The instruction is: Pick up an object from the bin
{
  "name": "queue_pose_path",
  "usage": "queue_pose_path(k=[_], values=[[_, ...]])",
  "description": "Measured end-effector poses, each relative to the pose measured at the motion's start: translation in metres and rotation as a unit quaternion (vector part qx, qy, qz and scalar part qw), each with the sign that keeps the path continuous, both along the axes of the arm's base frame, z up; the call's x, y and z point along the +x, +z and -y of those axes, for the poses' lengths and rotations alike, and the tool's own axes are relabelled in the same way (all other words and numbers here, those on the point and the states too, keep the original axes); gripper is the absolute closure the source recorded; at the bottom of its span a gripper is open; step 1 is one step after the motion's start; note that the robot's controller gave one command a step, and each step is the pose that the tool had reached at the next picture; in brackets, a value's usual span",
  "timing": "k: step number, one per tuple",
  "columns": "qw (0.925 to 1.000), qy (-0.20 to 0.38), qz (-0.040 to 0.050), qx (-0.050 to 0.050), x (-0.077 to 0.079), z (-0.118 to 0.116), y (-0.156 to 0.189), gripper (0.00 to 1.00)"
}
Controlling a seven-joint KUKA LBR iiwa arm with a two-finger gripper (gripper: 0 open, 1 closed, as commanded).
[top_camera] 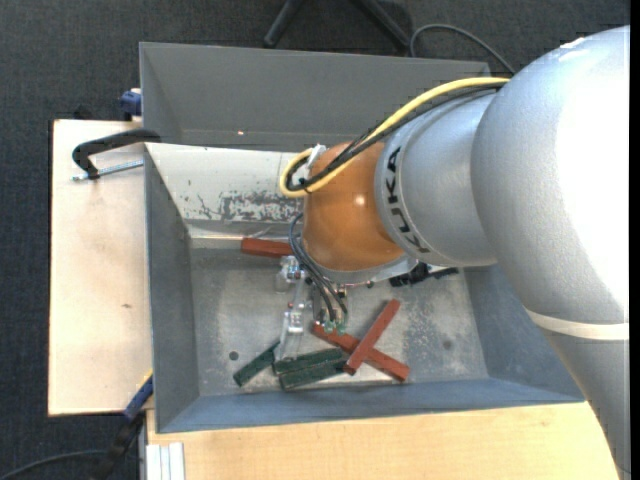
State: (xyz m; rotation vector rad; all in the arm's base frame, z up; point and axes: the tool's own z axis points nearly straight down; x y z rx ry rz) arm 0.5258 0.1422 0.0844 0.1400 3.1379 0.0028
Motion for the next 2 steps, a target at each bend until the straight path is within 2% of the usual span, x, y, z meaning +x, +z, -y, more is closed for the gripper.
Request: queue_pose_path(k=[1,2], values=[[0.9940,0.109,0.0000,0.000,-0.0220,-0.0006,-0.0136,0.00],[0.9941,0.108,0.0002,0.000,-0.0215,-0.0006,-0.0118,1.00]])
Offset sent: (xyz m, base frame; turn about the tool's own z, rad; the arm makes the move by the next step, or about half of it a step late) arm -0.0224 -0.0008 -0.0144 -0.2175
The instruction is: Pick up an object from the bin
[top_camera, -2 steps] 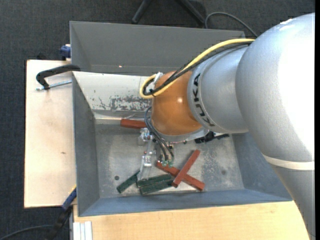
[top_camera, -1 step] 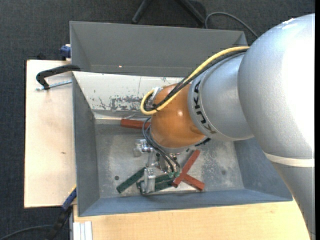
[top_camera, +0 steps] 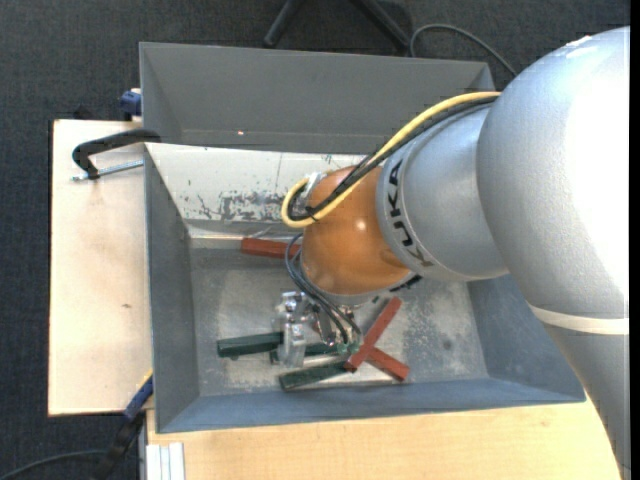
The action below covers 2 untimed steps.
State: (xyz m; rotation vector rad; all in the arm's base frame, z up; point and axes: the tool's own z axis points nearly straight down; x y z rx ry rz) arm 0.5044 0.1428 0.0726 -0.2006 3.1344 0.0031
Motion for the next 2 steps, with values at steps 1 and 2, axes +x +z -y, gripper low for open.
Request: queue_pose_path(k=[1,2], values=[[1.0000,0.007,0.0069,0.002,0.011,-0.016,0.176,1.00],[1.0000,-0.007,-0.0026,-0.001,0.016,-0.044,0.101,1.00]])
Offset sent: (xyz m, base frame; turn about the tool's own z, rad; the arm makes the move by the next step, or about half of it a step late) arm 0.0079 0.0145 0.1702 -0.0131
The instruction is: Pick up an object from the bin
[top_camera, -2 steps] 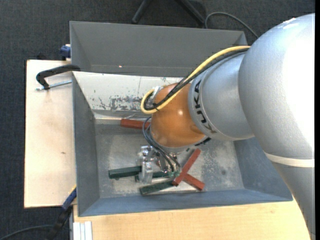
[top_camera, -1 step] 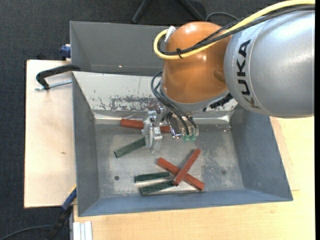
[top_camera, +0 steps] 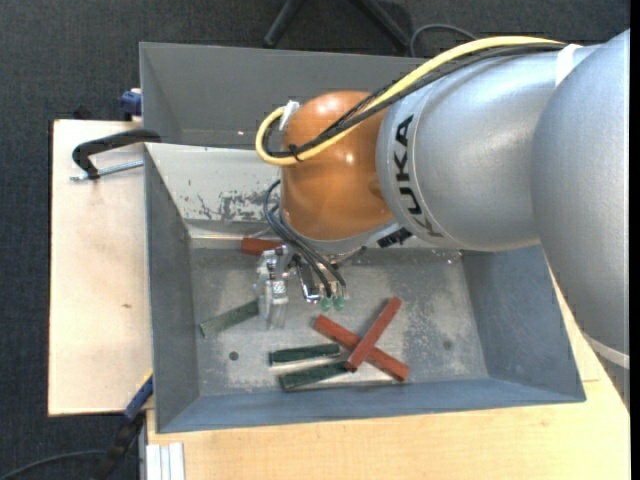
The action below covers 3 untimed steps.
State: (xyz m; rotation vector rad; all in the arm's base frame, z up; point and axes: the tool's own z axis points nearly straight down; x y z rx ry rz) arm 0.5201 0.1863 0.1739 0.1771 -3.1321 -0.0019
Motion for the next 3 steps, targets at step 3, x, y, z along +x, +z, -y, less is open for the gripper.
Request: queue_pose_path(k=[3], values=[[0.9996,0.026,0.0042,-0.007,0.035,-0.035,-0.047,1.00]])
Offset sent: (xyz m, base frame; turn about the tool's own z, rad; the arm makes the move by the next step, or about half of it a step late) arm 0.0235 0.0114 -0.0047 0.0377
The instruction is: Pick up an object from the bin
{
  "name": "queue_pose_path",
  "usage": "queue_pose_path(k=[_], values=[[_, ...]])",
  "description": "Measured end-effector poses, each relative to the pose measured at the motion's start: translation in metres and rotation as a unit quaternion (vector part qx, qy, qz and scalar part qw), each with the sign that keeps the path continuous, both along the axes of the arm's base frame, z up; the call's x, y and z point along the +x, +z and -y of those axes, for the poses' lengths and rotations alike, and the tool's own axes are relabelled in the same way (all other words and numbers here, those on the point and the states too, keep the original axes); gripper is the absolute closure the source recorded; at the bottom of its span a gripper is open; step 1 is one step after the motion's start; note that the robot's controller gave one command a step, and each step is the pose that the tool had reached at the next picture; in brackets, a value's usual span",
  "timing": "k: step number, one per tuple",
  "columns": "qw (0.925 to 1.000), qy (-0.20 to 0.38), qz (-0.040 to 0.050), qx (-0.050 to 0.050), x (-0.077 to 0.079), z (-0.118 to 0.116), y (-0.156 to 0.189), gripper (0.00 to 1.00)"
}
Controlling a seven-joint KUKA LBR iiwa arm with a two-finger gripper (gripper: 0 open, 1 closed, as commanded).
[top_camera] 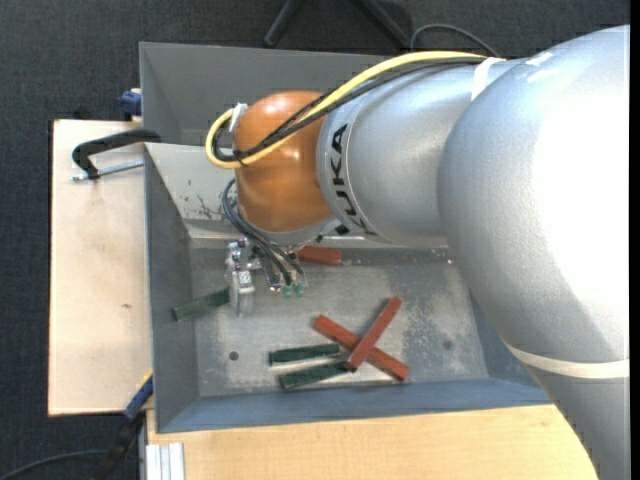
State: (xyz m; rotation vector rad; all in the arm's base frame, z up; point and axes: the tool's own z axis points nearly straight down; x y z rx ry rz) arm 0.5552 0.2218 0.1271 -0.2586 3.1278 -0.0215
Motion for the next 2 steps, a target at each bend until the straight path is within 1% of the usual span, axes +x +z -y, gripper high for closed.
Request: queue_pose_path(k=[1,2], values=[[0.9997,0.023,-0.0005,0.005,0.018,0.002,0.002,1.00],[0.9998,0.022,-0.0024,0.003,0.043,-0.003,-0.019,1.00]])
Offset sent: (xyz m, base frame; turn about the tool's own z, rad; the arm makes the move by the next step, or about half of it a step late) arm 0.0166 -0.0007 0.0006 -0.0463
